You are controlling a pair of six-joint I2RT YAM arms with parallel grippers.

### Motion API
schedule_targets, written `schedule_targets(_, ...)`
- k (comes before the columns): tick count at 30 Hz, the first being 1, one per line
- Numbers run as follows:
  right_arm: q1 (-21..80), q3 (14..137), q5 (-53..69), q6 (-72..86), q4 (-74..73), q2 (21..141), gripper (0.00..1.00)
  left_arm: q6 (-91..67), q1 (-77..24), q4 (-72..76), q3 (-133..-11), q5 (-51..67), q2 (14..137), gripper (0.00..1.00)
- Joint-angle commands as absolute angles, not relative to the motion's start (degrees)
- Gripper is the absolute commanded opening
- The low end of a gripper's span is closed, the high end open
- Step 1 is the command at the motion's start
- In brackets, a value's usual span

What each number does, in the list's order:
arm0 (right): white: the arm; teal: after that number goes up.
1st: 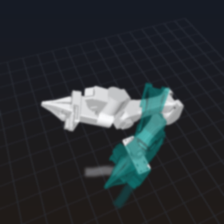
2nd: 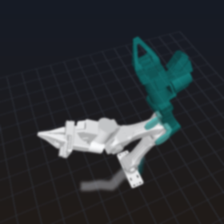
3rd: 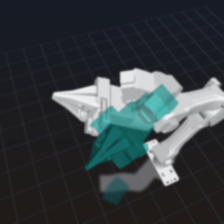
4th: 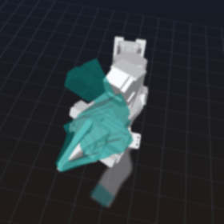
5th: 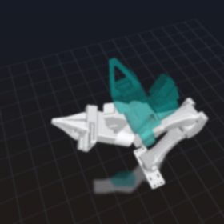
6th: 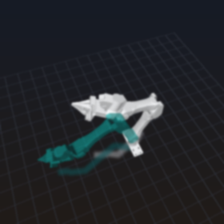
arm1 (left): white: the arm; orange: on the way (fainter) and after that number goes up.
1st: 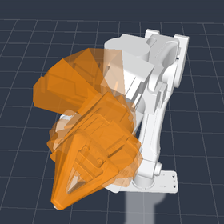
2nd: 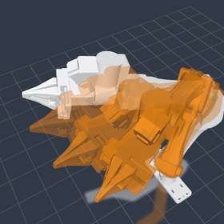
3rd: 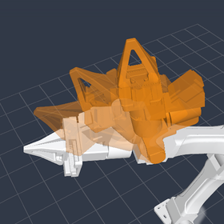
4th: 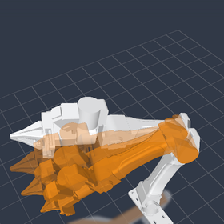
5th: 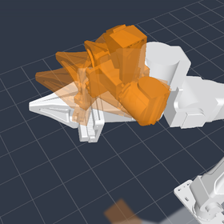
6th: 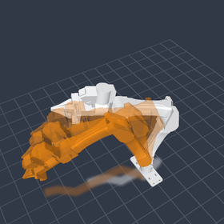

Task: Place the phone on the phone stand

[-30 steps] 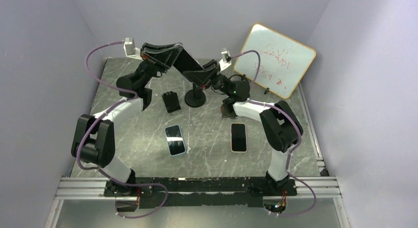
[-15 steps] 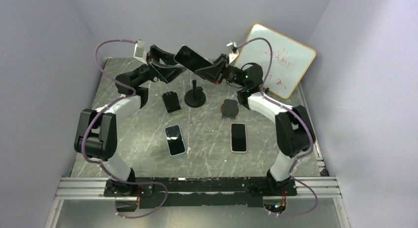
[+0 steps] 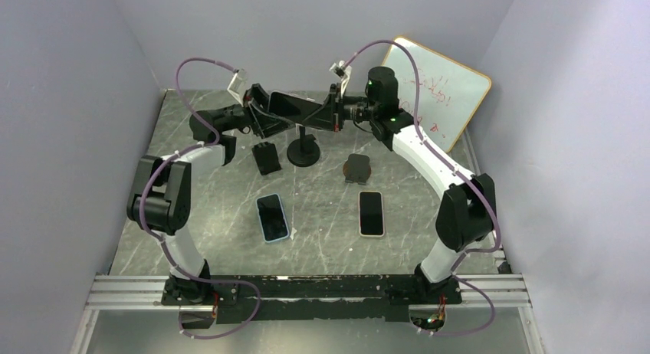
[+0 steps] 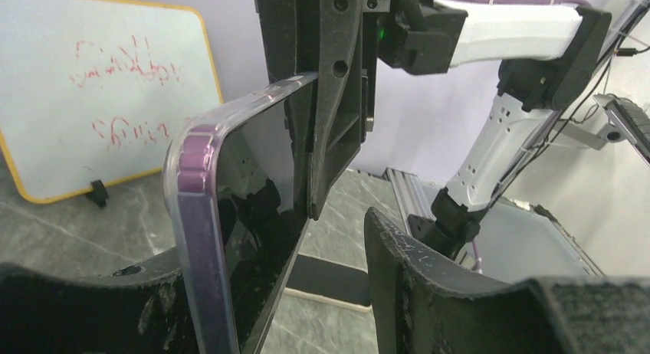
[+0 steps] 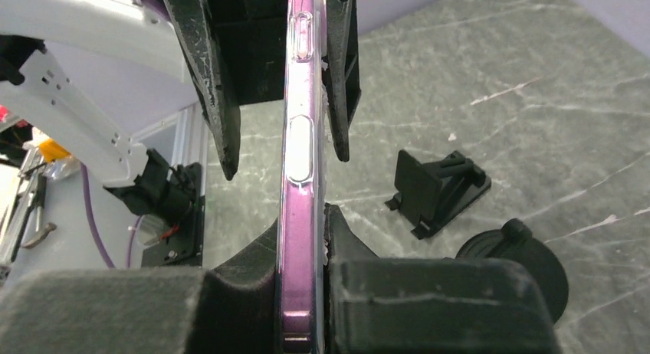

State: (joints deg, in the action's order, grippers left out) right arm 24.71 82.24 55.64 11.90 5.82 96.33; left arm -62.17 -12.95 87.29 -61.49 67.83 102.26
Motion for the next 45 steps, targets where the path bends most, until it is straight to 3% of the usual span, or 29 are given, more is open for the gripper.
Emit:
schedule_targets(1, 24.97, 84.65, 53.88, 5.21, -8.72, 98.9, 0.0, -63.28, -13.35, 104.94, -63.85, 70.39, 101.4, 0.57)
schedule_targets(8, 26.1, 86.58, 51.62, 0.92, -16.77, 100.97, 0.0, -63.72, -13.8, 104.94, -64.86, 70.75, 102.68, 0.45)
schedule_targets(11, 26.15, 87.39, 52.87, 1.12, -17.57, 101.79, 0.0, -63.78, -13.86, 104.94, -64.94, 70.73, 103.05, 0.29)
schedule_targets(12, 26.12, 88.08, 53.32, 0.93, -18.28, 102.31, 0.0, -63.81, -13.88, 104.94, -64.97, 70.82, 103.21, 0.12)
schedule_targets(13, 26.11, 88.55, 53.69, 0.84, -18.76, 102.77, 0.0, -63.74, -13.89, 104.94, -65.03, 70.9, 103.19, 0.06)
schedule_targets(21, 26.08, 86.1, 53.01, 5.58, -11.32, 102.91, 0.0, -61.59, -14.28, 105.12, -63.21, 66.71, 102.36, 0.05)
schedule_targets(29, 25.58, 72.82, 54.37, 28.96, 26.8, 100.34, 0.33, -59.4, -14.62, 105.24, -59.62, 53.31, 100.48, 0.05)
schedule_targets(39, 25.16, 65.02, 54.98, 42.94, 53.03, 100.33, 0.39, -59.54, -15.81, 105.21, -59.63, 49.09, 100.52, 0.05)
schedule_targets(45, 20.57, 56.32, 51.43, 48.17, 69.78, 97.28, 0.55, -59.41, -15.7, 105.21, -58.72, 49.91, 100.28, 0.05)
